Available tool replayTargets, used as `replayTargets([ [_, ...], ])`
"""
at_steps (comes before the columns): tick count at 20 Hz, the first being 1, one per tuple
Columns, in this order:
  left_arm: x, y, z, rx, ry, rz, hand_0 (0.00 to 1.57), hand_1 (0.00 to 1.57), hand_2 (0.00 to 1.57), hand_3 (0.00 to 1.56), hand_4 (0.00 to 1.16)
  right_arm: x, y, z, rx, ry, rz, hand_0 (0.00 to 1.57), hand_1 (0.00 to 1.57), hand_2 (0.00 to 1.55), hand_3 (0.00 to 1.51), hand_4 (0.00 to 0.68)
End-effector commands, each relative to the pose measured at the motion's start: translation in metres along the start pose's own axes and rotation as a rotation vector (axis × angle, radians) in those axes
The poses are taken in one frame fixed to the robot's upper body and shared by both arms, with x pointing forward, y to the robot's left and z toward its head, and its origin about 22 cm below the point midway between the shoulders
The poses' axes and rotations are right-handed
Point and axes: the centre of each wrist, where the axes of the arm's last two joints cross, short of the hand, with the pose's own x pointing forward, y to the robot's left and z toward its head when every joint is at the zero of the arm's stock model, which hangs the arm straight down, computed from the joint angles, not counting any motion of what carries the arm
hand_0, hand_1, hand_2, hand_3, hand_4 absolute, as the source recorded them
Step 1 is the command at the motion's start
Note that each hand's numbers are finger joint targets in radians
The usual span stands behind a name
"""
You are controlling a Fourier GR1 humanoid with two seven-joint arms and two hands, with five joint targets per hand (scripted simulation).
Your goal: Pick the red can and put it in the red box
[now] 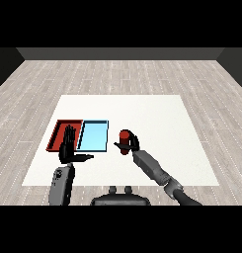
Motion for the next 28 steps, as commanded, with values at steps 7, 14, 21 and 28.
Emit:
replayTargets([
  [7,-0.001,-0.015,0.006,-0.01,0.03,-0.015,0.0,0.0,0.0,0.0,0.0,0.011,0.01,-0.012,-0.029,-0.038,0.074,1.48,1.48,1.44,1.39,0.598],
  [14,-0.009,-0.005,0.015,-0.048,0.003,0.017,0.0,0.0,0.0,0.0,0.0,0.037,0.014,-0.019,0.017,-0.144,0.13,1.43,1.43,1.43,1.37,0.623],
  [21,-0.006,-0.04,-0.004,-0.095,0.014,0.017,0.0,0.0,0.0,0.0,0.0,0.058,0.012,0.01,0.039,-0.259,0.115,1.43,1.43,1.43,1.38,0.622],
  [28,-0.001,-0.062,-0.016,-0.135,0.092,0.035,0.0,0.0,0.0,0.0,0.0,0.095,0.014,0.025,0.047,-0.341,0.088,1.44,1.44,1.43,1.39,0.651],
])
